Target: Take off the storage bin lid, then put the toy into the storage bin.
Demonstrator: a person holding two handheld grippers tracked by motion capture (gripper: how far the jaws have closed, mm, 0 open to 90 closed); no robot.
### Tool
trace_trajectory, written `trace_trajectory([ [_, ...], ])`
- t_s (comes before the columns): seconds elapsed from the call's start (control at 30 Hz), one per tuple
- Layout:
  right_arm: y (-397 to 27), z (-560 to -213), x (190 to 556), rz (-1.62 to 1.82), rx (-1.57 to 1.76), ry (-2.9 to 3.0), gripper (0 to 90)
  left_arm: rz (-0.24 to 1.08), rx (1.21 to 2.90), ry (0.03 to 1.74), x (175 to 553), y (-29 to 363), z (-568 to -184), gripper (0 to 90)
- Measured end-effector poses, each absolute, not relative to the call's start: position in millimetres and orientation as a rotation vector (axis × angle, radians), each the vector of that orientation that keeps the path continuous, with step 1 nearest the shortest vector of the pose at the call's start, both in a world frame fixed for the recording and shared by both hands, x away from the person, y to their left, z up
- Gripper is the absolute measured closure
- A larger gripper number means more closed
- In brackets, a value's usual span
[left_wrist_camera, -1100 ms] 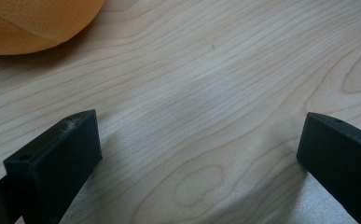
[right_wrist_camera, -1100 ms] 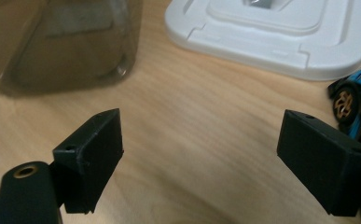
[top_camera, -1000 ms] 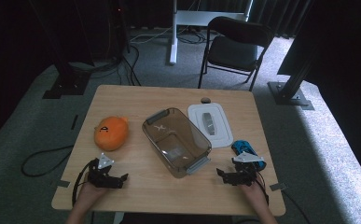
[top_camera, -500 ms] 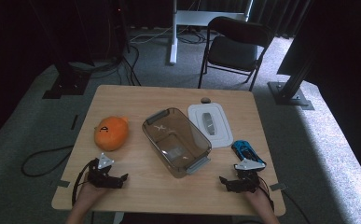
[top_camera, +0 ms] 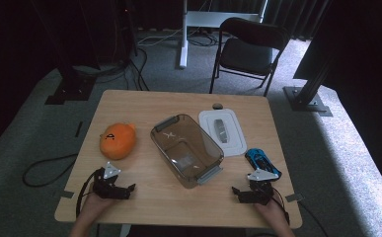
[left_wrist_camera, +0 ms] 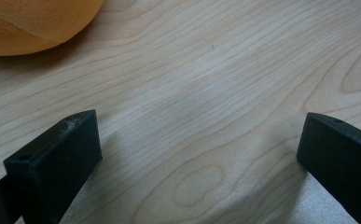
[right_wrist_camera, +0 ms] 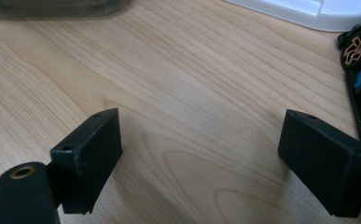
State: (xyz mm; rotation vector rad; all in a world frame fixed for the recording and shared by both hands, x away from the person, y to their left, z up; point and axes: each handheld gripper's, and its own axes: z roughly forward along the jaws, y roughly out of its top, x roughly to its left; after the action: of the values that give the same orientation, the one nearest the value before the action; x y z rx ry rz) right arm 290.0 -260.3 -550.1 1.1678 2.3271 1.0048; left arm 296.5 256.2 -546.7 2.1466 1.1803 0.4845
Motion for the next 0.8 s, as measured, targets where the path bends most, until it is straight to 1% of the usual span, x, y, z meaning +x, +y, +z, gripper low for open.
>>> trace_trajectory([
  [0.8,-260.6,-550.1,289.5,1.0,1.179,2.319,12.6,0.478,2.15,1.17,295.4,255.1,-546.8,0.1],
])
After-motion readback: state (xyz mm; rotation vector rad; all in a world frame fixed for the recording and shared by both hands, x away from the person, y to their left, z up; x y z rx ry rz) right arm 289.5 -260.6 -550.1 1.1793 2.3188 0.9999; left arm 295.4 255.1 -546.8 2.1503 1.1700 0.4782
